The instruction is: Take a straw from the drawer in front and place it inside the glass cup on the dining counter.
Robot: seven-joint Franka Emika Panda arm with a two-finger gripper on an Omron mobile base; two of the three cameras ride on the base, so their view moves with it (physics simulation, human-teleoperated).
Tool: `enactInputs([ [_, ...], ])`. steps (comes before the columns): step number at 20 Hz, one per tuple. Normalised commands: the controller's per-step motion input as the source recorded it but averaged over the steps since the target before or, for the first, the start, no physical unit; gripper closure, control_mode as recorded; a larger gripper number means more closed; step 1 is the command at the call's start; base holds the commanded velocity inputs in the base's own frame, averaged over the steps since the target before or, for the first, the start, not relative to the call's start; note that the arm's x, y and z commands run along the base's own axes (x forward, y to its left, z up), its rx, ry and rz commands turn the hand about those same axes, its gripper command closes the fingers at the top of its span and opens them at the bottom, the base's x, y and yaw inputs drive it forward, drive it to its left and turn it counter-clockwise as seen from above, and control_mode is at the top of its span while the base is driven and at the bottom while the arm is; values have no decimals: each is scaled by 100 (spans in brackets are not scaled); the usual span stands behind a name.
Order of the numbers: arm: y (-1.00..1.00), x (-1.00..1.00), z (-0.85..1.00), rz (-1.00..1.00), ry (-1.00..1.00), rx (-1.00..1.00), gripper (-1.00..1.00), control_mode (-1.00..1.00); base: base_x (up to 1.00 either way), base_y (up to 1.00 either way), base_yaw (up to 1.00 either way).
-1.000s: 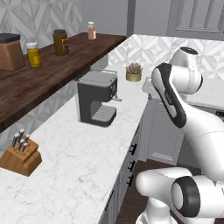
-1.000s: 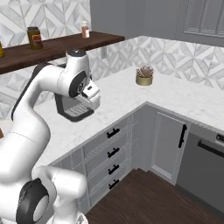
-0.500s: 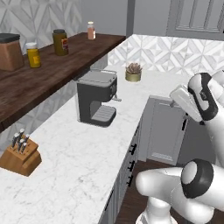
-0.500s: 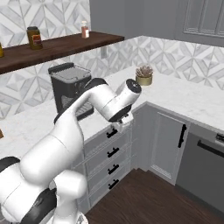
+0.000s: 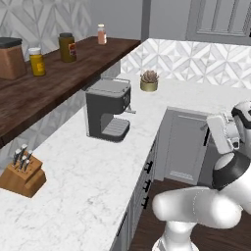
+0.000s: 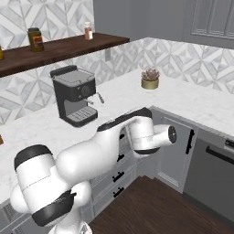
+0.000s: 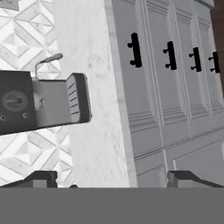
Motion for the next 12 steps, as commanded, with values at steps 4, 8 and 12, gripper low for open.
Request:
enactInputs([
  [4, 1, 40, -61, 0, -20, 26, -100, -100, 0, 0, 0],
  [8, 17, 46, -72, 0, -21, 10, -100, -100, 0, 0, 0],
  [12, 19, 51, -75, 0, -24, 0, -100, -100, 0, 0, 0],
])
